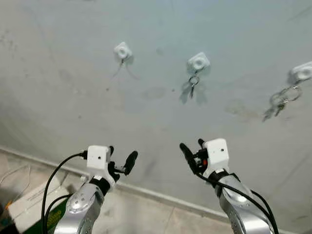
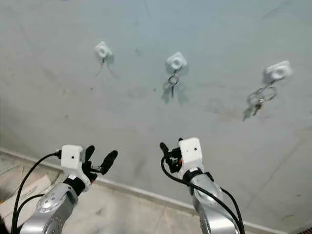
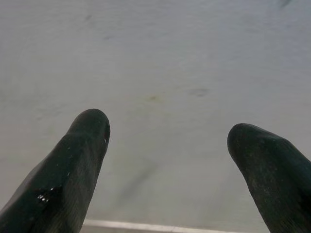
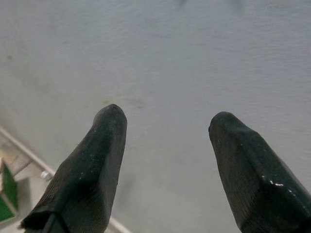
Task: Hang keys on a hook
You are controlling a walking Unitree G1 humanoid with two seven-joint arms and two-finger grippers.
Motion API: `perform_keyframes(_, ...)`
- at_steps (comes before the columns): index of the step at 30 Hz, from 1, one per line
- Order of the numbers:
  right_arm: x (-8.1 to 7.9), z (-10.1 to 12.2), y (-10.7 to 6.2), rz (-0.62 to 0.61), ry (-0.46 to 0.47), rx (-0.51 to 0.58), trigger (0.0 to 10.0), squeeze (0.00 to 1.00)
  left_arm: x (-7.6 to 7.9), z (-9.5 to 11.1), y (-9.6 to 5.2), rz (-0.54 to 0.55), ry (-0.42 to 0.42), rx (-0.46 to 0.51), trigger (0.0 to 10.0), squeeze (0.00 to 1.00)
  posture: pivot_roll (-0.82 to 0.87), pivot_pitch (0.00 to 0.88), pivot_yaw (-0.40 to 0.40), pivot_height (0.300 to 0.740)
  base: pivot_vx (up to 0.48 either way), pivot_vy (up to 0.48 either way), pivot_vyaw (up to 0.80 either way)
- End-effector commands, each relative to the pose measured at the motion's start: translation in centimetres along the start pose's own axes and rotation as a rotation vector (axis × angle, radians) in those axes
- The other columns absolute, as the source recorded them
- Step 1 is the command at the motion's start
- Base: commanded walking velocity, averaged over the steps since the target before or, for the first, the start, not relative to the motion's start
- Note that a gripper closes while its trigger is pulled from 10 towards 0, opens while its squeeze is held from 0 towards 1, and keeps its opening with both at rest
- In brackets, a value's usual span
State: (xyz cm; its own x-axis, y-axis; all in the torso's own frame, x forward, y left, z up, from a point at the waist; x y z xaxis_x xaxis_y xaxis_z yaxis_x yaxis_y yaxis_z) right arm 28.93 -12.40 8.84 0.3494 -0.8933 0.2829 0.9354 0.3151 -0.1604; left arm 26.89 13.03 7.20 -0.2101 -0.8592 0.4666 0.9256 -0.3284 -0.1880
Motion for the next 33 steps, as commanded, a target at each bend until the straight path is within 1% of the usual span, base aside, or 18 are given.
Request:
perform_keyframes(1, 0.19, -0.02, -0.04, -0.008, -0.001, -0.005, 10.0, 0.00, 0.24, -0.18, 0.12, -0.007, 0.003, -0.012, 10.0, 0.00, -0.04, 0.000, 0.085, 0.740, 0.000, 0.431, 0.00)
perform_keyframes(10, 0.23, 0.04, 0.05, -0.011, -0.003, -0.005, 10.0, 0.00, 0.29, -0.13, 0.26, -0.012, 0.005, -0.014, 10.0, 0.00, -0.04, 0.000, 0.089, 0.740, 0.000, 0.431, 0.00)
perform_keyframes(19, 0.53, 0.13, 0.22, -0.029, -0.034, -0.016, 10.0, 0.00, 0.42, -0.24, 0.39, -0.019, 0.004, -0.023, 10.0, 0.00, -0.04, 0.000, 0.091, 0.740, 0.000, 0.430, 0.00)
perform_keyframes(23, 0.54, 0.16, 0.28, -0.033, -0.030, -0.015, 10.0, 0.00, 0.53, -0.20, 0.48, -0.023, 0.003, -0.020, 10.0, 0.00, -0.04, 0.000, 0.091, 0.740, 0.000, 0.398, 0.00)
perform_keyframes(29, 0.58, 0.10, 0.36, -0.033, -0.031, -0.023, 10.0, 0.00, 0.60, -0.14, 0.49, -0.031, 0.008, -0.020, 10.0, 0.00, -0.04, 0.000, 0.090, 0.740, 0.000, 0.000, 0.00)
perform_keyframes(33, 0.60, 0.09, 0.41, -0.032, -0.032, -0.026, 10.0, 0.00, 0.68, -0.18, 0.50, -0.036, -0.001, -0.023, 10.0, 0.00, -0.04, 0.000, 0.090, 0.740, 0.000, 0.000, -0.61)
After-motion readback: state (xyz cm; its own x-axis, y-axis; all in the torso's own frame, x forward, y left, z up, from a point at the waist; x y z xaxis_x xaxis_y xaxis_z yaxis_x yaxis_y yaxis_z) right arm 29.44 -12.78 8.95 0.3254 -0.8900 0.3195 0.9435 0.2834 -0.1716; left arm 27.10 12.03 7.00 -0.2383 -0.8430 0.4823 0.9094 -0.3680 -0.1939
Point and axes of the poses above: a point about 5 cm out from each wrist's last joint towards the gripper, its own y axis pointing out of the wrist towards the gripper, its own z axis along the axis of the wrist's last joint, x = y × z, the point moved 3 cm from there along y, pointing out of the wrist towards the gripper, and after that the axes turned 15 degrees about -y, right-handed, at the moved point
